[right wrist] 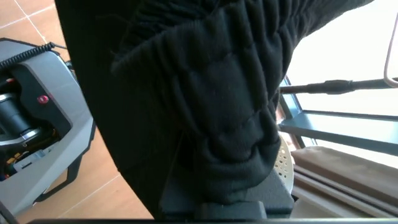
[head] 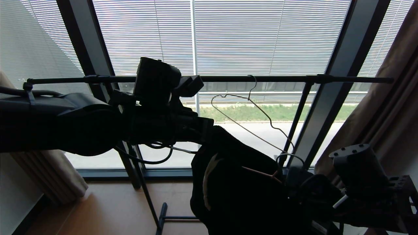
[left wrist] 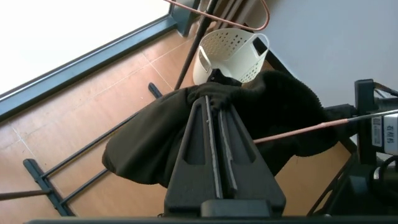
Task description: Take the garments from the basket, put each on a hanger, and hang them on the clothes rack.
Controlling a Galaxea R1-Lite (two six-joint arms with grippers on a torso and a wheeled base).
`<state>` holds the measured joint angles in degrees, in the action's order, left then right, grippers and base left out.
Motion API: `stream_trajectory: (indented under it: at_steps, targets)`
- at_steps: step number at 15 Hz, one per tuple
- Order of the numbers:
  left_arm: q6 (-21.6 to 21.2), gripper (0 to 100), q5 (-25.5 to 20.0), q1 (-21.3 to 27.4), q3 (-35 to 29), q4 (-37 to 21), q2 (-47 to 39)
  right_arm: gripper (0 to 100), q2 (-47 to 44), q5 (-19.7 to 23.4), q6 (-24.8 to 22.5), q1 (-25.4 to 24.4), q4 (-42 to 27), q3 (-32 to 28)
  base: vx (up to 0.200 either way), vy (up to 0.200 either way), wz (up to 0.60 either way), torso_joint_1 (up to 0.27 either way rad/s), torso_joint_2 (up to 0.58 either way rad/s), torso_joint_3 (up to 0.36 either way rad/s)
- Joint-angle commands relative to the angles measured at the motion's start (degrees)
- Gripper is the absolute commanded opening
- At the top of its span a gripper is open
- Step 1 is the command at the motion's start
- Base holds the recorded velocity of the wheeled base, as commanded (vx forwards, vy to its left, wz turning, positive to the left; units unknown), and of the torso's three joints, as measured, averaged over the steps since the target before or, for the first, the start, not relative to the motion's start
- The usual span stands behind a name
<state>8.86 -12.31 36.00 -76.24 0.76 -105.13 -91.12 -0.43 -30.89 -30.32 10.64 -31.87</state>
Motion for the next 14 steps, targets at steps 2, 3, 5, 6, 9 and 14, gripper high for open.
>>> stream_trajectory:
  at_steps: [2,3,5,6,9,14]
  targets:
    - [0.01,0,0.01,-1.46,-0.22,-0.14,1.16,0,-4.94,-2.83,-0.05,0.08,5.44,2.60,0.000,0.000,0.00,0.000,0.00,0.000]
    - [-0.07,0,0.01,-1.55,-0.75,-0.23,1.95,0,-6.96,-3.88,-0.05,0.08,7.55,3.21,0.000,0.000,0.00,0.000,0.00,0.000]
    - [-0.25,0,0.01,-1.46,-1.28,-1.46,3.35,0,-8.28,-7.04,0.04,0.08,8.43,2.95,0.000,0.000,0.00,0.000,0.00,0.000]
    - [-0.69,0,0.01,-1.46,-1.28,-2.16,3.71,0,-7.84,-7.04,0.22,0.26,8.43,2.86,0.000,0.000,0.00,0.000,0.00,0.000]
    - [-2.53,0,0.80,0.12,1.53,-3.83,3.71,0,-6.08,-6.69,0.66,1.93,10.98,2.25,0.000,0.000,0.00,0.000,0.00,0.000]
    - [-3.33,0,3.96,6.10,3.82,-4.01,3.44,0,-4.76,-6.87,8.22,1.84,13.35,1.02,0.000,0.000,0.00,0.000,0.00,0.000]
